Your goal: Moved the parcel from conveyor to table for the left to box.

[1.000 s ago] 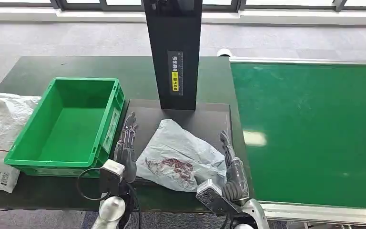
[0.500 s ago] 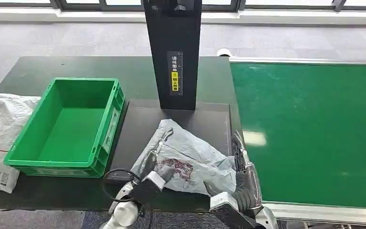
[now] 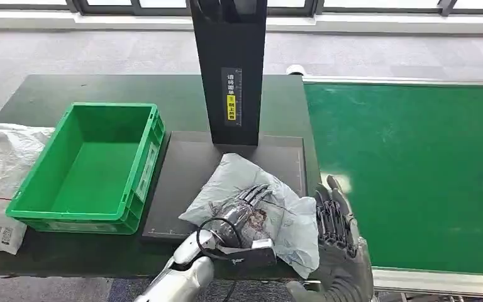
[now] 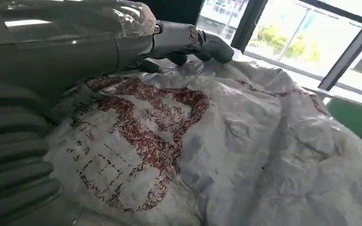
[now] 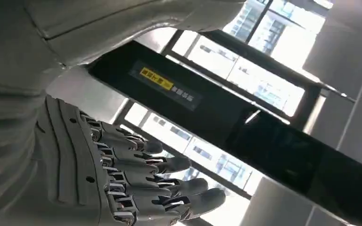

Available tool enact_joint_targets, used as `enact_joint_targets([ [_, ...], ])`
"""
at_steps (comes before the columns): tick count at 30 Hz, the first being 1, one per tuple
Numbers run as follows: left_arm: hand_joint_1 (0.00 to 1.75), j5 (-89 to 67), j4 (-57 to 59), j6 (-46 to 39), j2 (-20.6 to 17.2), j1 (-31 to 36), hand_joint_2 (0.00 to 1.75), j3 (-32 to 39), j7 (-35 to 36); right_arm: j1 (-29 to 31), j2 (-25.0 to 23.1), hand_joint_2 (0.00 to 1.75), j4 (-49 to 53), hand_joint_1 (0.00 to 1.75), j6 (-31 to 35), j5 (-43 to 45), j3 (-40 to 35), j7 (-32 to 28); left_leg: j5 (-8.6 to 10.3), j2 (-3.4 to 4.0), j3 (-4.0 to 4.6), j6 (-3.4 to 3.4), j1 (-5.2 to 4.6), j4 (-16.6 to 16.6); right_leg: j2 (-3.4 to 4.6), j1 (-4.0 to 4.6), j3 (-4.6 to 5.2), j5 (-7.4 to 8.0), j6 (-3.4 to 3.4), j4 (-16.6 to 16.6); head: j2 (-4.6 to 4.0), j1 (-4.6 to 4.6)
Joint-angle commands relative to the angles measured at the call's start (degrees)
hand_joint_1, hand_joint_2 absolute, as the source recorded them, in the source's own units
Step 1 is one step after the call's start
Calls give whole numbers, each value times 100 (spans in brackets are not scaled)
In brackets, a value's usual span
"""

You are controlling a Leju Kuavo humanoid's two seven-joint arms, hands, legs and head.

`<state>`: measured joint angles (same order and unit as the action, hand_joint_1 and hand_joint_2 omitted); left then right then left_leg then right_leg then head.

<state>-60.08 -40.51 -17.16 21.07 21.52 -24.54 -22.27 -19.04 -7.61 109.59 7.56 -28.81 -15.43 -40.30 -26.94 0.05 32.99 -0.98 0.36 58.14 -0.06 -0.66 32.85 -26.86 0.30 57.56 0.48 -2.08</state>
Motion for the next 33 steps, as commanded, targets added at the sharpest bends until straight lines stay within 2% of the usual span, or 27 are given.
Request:
enact_joint_targets([
  [1,0,-41,990,94,-107,500,175,-842,101,97,580,175,84,0,18,105,-526,30,3,-2,-10,2,-3,-8,-1,-2,-10,1,-1,-6,0,0],
  [22,0,-41,990,94,-107,500,175,-842,101,97,580,175,84,0,18,105,-526,30,4,3,-12,3,1,-11,3,1,-13,5,-1,-11,0,0],
  [23,175,-41,990,94,-107,500,175,-842,101,97,580,175,84,0,18,105,-526,30,3,3,-10,2,-1,-9,3,0,-11,4,-1,-7,0,0],
  [24,175,-128,953,-806,-107,559,175,-920,269,298,691,175,162,0,69,360,-706,30,4,3,-13,3,2,-12,3,2,-14,6,-1,-12,0,0],
  [28,175,140,747,-869,-107,738,175,-949,402,564,427,175,-26,0,-308,344,-400,30,6,12,-1,3,2,-5,12,3,-2,11,-1,-7,0,0],
  [33,175,283,660,-1158,-108,669,175,-608,282,589,451,175,-57,0,-277,366,-371,30,10,6,-7,6,3,-12,5,3,-8,11,-1,-12,0,0],
])
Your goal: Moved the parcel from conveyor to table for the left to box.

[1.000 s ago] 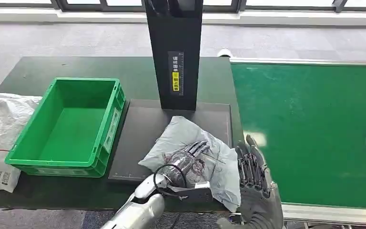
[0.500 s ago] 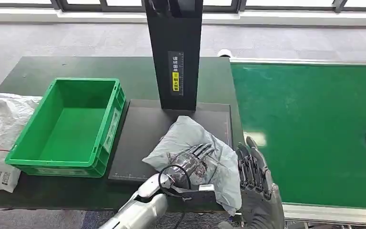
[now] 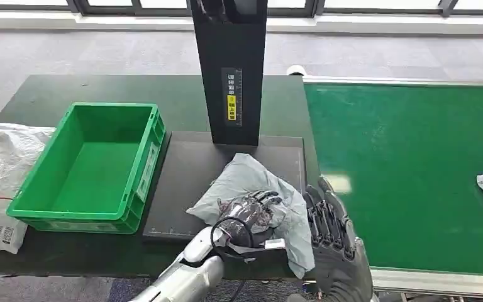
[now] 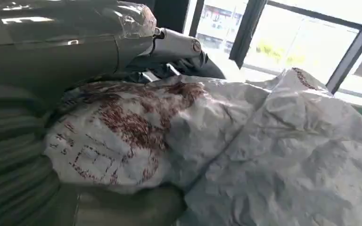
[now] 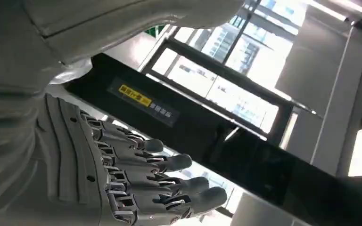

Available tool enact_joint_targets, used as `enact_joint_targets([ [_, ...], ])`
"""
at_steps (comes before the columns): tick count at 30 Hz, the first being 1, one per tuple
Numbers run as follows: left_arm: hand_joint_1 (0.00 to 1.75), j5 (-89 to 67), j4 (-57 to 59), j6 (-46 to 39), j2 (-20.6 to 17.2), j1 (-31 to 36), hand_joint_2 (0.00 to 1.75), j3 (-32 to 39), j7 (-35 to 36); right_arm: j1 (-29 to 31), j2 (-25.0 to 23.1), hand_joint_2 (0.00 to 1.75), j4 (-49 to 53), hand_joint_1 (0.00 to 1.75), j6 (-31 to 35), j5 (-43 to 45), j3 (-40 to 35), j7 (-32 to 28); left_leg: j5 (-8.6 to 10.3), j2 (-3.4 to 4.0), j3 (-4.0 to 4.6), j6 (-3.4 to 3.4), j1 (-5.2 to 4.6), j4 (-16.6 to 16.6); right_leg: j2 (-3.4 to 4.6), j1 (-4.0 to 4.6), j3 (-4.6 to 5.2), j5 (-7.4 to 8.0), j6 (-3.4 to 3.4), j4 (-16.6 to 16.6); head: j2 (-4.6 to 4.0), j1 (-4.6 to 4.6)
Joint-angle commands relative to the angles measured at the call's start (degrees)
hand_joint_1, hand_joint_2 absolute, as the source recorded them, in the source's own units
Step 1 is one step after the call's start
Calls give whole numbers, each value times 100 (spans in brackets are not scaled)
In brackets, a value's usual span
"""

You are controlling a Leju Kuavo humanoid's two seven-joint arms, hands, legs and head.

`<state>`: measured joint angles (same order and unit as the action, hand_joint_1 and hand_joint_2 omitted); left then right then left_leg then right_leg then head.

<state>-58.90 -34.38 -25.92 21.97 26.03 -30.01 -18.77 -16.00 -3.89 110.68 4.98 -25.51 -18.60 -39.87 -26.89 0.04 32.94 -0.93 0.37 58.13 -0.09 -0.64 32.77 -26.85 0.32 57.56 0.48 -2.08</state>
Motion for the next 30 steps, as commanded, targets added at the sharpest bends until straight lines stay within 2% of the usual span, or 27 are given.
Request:
enact_joint_targets([
  [1,175,489,-342,-709,-224,-44,175,338,-286,200,72,175,-148,0,-32,49,-75,-13,4,12,-4,0,-2,-9,12,-1,1,7,-2,-7,0,0],
  [5,175,560,-1486,-638,-374,-674,175,681,-572,147,101,175,-135,0,102,42,-186,-13,-1,17,-7,-1,0,-10,17,1,-3,5,-2,-7,0,0],
  [15,175,669,-2401,-457,-380,-1190,175,842,-681,58,18,175,-118,0,40,15,-132,-13,-2,16,0,0,3,-13,18,4,5,6,-3,-13,0,0],
  [24,175,781,-2636,-456,-386,-1343,175,1097,-745,-62,60,175,-32,0,116,2,-221,-13,-1,11,0,1,1,-17,11,2,3,4,-3,-15,0,0],
  [27,175,909,-3162,-804,-444,-1485,175,1461,-841,-15,41,175,-92,0,-18,18,-205,-13,-2,9,5,1,0,-11,9,1,9,2,-2,-8,0,0],
  [30,175,924,-3885,-971,-684,-1476,175,1871,-818,99,104,175,-175,0,7,104,-262,-13,-2,28,4,0,0,-15,28,2,14,7,-4,-10,0,0],
])
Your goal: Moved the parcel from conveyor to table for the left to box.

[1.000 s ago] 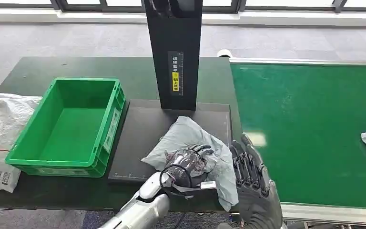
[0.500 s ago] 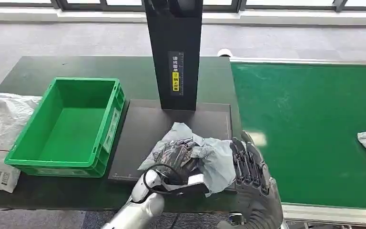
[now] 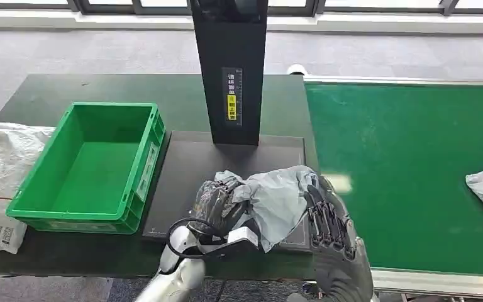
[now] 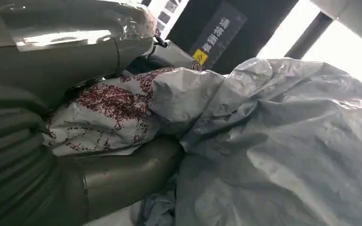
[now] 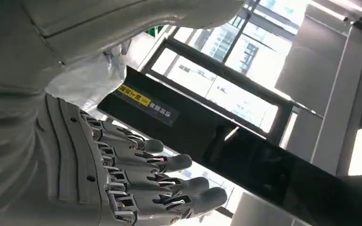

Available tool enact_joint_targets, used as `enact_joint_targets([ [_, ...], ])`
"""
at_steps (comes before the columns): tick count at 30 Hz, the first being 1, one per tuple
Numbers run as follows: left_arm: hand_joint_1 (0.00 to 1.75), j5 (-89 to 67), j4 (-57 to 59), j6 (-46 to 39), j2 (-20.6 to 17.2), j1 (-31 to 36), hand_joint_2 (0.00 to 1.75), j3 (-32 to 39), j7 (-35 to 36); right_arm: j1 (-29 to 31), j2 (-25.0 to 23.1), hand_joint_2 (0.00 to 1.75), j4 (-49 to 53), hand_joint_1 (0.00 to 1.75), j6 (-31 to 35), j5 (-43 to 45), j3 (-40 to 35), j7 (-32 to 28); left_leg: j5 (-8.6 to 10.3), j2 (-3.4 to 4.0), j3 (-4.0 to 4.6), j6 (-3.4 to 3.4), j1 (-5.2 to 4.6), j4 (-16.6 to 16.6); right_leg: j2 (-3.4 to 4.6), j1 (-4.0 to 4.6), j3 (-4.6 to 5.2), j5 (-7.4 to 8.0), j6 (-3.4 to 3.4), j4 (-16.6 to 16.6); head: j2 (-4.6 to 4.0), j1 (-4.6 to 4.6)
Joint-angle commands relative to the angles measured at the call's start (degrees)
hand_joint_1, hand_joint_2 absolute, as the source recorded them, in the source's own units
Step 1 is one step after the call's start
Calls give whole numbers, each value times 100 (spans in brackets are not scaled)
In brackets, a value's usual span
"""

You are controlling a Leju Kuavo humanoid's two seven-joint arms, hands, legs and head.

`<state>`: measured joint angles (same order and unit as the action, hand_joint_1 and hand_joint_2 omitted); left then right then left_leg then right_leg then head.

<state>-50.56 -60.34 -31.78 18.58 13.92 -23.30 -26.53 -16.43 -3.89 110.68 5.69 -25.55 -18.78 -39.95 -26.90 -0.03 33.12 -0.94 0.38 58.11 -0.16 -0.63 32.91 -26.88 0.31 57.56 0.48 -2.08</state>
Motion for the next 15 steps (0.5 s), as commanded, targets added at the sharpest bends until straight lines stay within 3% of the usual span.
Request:
enact_joint_targets([
  [1,175,113,-1374,-379,-420,-161,175,1337,1,166,116,175,-190,0,-50,141,-239,-5,-2,30,-5,-1,1,-5,31,2,6,7,-3,-4,0,0],
  [15,175,27,-1318,-278,-427,18,175,1489,99,212,147,175,-220,0,-45,202,-235,-5,5,10,-8,1,1,-12,9,1,-6,7,-1,-12,0,0],
])
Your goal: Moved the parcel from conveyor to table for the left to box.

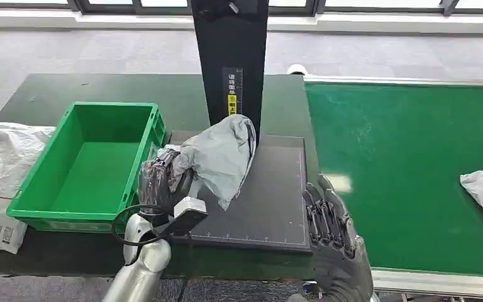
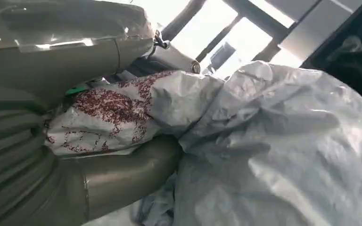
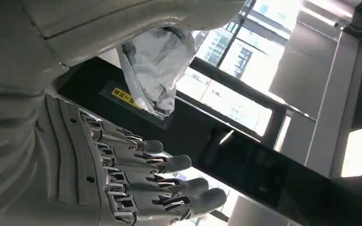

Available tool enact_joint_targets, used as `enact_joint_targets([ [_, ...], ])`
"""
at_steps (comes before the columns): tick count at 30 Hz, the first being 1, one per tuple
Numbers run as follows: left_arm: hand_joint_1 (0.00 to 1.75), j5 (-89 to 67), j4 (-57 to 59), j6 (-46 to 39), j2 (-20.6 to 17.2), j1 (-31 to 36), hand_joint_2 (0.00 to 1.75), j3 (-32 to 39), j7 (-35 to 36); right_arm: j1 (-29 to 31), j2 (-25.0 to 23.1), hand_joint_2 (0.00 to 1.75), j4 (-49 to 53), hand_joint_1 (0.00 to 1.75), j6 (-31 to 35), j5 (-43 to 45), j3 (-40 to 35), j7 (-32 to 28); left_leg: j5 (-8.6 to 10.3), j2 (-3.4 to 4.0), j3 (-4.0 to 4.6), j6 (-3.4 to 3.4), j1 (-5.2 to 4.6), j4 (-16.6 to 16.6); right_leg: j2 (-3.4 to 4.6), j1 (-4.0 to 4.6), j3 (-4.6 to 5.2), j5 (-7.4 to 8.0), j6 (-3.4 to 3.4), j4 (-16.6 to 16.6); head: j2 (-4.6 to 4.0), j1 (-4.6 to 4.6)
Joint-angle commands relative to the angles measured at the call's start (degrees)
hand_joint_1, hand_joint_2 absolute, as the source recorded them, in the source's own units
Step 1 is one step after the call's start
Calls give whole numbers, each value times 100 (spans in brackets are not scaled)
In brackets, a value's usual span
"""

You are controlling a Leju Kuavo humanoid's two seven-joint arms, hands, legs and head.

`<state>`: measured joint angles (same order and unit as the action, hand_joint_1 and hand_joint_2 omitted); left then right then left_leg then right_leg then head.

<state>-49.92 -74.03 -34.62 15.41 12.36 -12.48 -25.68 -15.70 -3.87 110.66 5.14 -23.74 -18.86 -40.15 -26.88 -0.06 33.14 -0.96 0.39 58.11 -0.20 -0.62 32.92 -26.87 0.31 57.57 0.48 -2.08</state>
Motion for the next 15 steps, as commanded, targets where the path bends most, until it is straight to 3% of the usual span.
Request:
enact_joint_targets([
  [1,175,185,170,-380,-237,468,175,553,40,144,145,175,-205,0,84,55,-202,15,0,15,-8,2,1,-8,15,2,-4,6,-1,-10,0,0],
  [3,175,1211,897,289,-880,1718,175,1166,39,241,202,175,-259,0,16,191,-103,15,5,12,-4,-1,3,-7,13,4,0,10,-5,-8,0,0],
  [7,175,1561,2505,691,-1395,3239,175,2018,-132,377,294,175,-376,0,34,431,-101,15,20,5,14,-7,10,-2,6,12,18,20,-10,-3,0,0],
  [9,175,1722,2892,840,-1521,3600,175,2196,-174,424,330,175,-430,0,77,479,-143,15,36,23,6,-22,8,-14,27,16,24,38,-25,-6,0,-2],
  [15,175,1722,2892,840,-1521,3600,175,2196,-174,424,330,175,-430,0,77,479,-143,15,46,17,8,-51,25,-14,23,41,31,45,-51,1,0,-2],
])
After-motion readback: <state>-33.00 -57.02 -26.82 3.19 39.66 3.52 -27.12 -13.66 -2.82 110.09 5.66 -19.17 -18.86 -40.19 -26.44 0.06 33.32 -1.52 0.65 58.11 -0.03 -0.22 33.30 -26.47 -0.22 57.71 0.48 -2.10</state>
